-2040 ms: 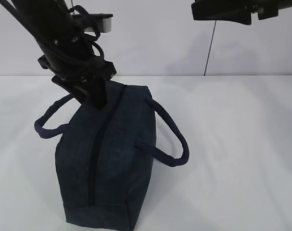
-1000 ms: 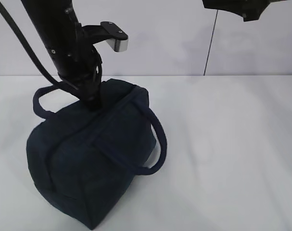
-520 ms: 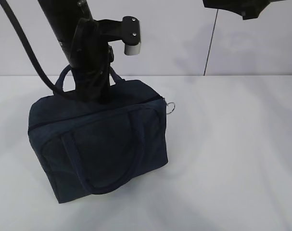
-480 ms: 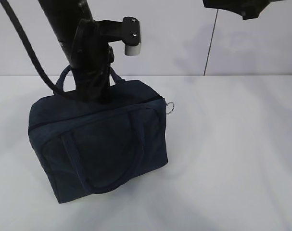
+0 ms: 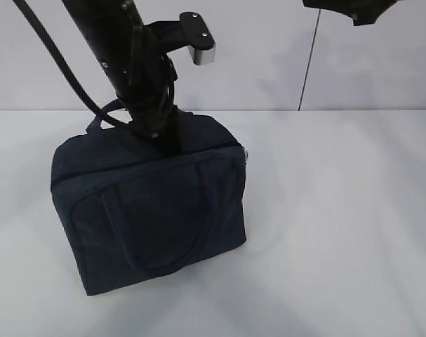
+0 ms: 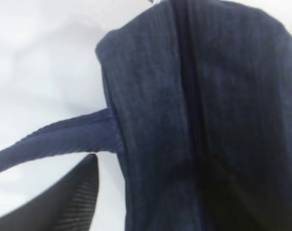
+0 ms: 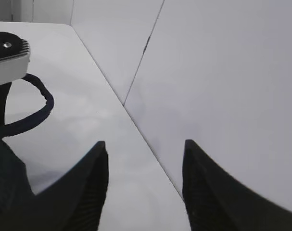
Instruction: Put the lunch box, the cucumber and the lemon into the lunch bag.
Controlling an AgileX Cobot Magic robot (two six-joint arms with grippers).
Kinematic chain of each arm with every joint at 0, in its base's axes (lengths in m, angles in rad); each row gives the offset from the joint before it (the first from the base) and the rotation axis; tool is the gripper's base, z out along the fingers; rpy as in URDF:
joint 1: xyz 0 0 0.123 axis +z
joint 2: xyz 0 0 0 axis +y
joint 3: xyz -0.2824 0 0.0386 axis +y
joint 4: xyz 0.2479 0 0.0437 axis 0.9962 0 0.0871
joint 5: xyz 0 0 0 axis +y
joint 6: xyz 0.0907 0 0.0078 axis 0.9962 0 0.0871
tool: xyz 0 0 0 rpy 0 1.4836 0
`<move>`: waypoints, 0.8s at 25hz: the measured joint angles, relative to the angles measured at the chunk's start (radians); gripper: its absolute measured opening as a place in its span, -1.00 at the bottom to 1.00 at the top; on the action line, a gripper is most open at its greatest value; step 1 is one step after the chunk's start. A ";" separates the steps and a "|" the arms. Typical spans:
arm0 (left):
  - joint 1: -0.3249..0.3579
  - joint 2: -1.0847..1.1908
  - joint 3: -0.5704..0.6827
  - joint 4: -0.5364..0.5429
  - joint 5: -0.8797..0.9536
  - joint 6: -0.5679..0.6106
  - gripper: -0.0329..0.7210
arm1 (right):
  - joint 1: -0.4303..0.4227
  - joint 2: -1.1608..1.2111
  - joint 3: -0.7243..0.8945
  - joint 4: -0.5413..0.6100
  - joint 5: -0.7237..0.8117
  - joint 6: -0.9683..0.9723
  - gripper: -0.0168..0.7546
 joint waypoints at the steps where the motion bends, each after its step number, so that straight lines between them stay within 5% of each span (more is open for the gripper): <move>1: 0.000 0.000 0.000 0.000 0.000 -0.011 0.45 | 0.000 0.000 0.000 0.000 0.004 0.006 -0.01; 8: 0.000 -0.053 -0.002 -0.002 0.059 -0.079 0.33 | 0.000 0.004 0.000 0.000 0.008 0.020 -0.01; 15: 0.000 -0.084 -0.002 -0.002 0.093 -0.271 0.26 | 0.000 0.011 0.001 0.000 0.018 -0.463 -0.01; 20: 0.000 -0.084 -0.002 -0.002 0.093 -0.305 0.09 | 0.000 0.011 0.001 0.000 0.158 -0.749 -0.01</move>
